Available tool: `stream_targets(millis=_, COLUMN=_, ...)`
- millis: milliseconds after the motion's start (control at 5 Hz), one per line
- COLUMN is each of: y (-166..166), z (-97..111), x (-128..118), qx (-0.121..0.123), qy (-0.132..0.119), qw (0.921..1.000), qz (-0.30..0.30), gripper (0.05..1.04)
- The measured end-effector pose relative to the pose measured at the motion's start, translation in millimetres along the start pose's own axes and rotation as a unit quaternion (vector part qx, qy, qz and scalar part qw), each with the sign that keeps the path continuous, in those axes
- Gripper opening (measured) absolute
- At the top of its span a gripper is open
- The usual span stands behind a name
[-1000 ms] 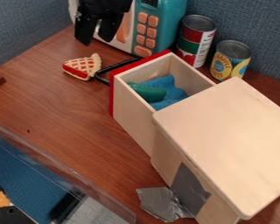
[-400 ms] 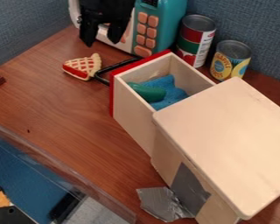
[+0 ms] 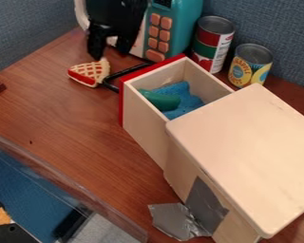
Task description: Close the drawer
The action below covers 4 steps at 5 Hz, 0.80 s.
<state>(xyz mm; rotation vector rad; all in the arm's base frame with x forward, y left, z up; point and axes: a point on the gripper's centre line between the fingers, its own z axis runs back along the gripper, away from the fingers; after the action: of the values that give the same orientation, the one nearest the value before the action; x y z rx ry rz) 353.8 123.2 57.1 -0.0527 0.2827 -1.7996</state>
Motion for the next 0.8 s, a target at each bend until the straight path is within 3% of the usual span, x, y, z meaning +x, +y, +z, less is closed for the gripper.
stream_targets(millis=200, y=0, z=-5, x=4, qx=-0.01, qy=-0.009, qw=0.9999, qz=-0.002, gripper=0.999)
stream_targets(millis=600, y=-4, z=-10, x=41, qx=-0.026, qy=-0.064, qw=0.9974, qz=-0.021, gripper=1.001)
stream_targets(millis=800, y=-6, z=-3, x=62, qx=-0.022, qy=-0.079, qw=0.9962, qz=-0.029, gripper=1.001)
